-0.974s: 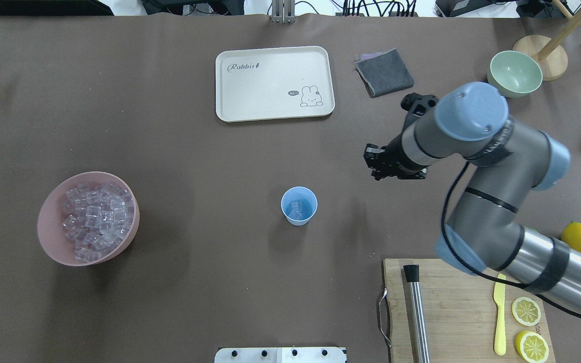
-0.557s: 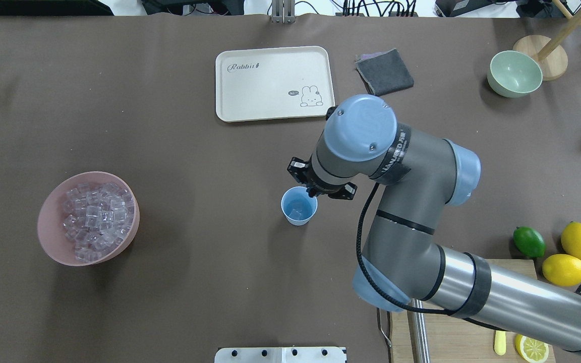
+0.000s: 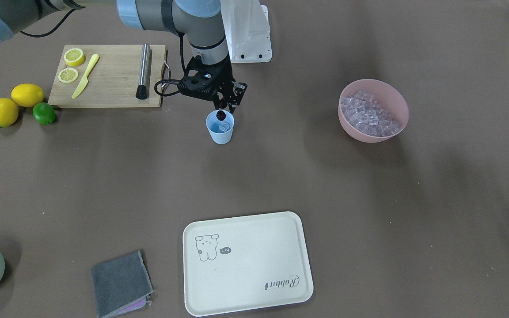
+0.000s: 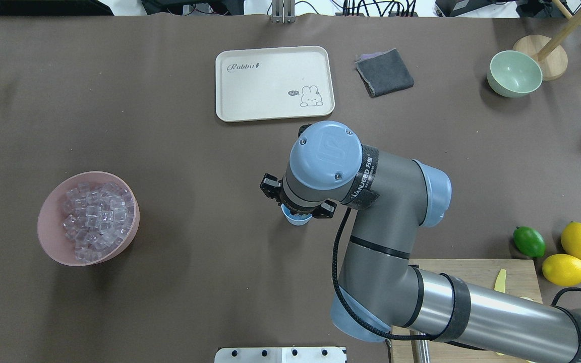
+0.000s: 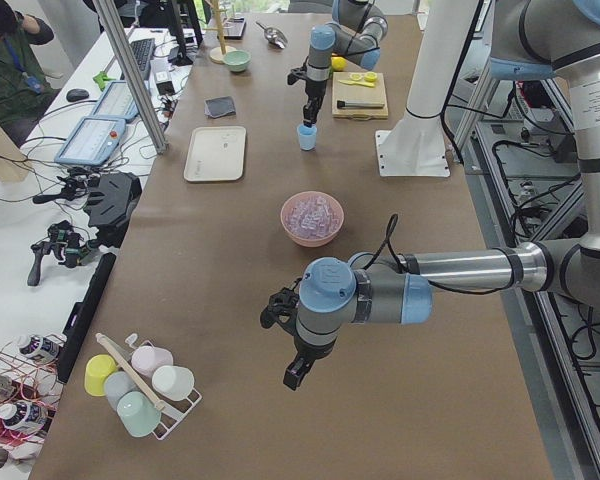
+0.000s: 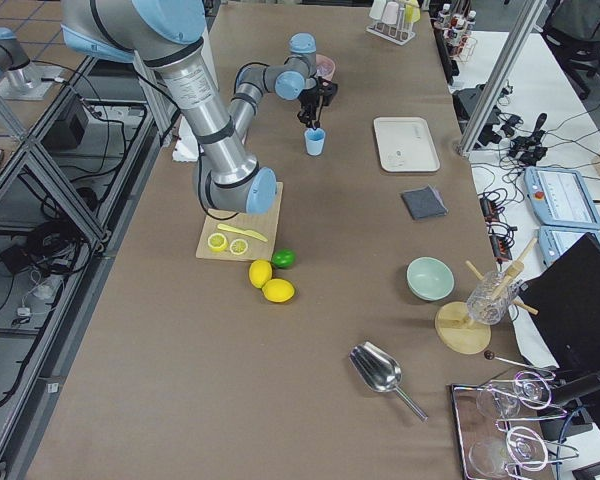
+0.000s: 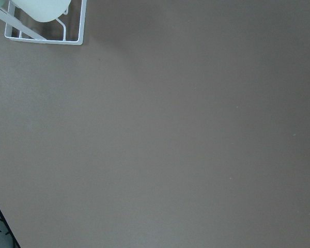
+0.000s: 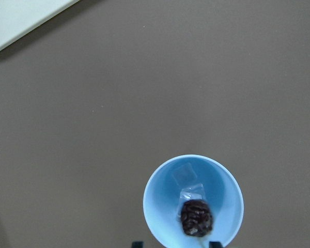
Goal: Put ice and cherries in cup
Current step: 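Lower the cherries into the cup and open the right gripper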
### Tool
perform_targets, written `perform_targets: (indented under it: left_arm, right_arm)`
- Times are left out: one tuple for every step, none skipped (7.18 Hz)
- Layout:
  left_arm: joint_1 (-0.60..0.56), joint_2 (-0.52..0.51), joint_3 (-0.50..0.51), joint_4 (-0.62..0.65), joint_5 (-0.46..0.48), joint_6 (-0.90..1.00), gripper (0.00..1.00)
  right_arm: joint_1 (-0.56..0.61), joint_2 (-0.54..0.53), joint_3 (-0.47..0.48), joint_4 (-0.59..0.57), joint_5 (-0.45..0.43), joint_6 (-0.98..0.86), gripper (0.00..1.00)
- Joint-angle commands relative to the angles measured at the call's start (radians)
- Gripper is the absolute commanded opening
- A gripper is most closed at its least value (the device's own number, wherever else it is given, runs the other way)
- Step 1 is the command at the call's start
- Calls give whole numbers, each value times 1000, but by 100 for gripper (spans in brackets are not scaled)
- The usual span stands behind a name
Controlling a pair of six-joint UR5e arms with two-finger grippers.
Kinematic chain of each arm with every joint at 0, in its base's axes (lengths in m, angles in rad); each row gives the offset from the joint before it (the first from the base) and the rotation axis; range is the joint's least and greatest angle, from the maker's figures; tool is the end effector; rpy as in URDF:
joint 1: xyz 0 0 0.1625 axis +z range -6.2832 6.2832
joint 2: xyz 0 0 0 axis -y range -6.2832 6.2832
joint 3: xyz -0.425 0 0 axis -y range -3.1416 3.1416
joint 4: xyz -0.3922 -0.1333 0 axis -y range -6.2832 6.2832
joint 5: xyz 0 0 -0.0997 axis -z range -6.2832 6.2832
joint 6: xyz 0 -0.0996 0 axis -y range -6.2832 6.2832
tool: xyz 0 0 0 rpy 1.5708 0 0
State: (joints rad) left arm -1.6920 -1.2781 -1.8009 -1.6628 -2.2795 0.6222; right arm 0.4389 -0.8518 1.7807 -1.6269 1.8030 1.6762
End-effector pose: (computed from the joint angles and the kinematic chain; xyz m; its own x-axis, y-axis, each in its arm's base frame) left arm -0.1128 -0.3597 0.6666 0.6847 0.5191 -0.5115 -0.3424 0.8487 0.4031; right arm -0.5443 -0.3774 0.1541 0.5518 0.3722 0.7463 -0.3137 0.9218 -0.2277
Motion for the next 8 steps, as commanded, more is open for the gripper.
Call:
perform_targets:
  left_arm:
    - [0,-1,0,0,0,-1,98]
    - [0,-1,0,0,-1,1,98]
    - [0,-1,0,0,0,1,98]
    - [0,-1,2,0,0,1,98]
    - [0,-1,3,0,0,-1,98]
    - [0,-1,5,0,0,-1,98]
    - [0,0,5,0,0,1,98]
    - [0,0,5,0,0,1,98]
  right_arm:
    - [6,-3,3,-2,2,-57,100]
    - [9,-1,6,-2,6,-61,100]
    - [15,2,8,-4,10,-61,100]
    - [18,13,3,-5,9,-59,100]
    - [18,14,-4,-4,6,-53,100]
    - [20,20,-18,1,4,-53,100]
    - [24,33,-47,5,3,-56,100]
    - [27,57,-84,6,2,-52,100]
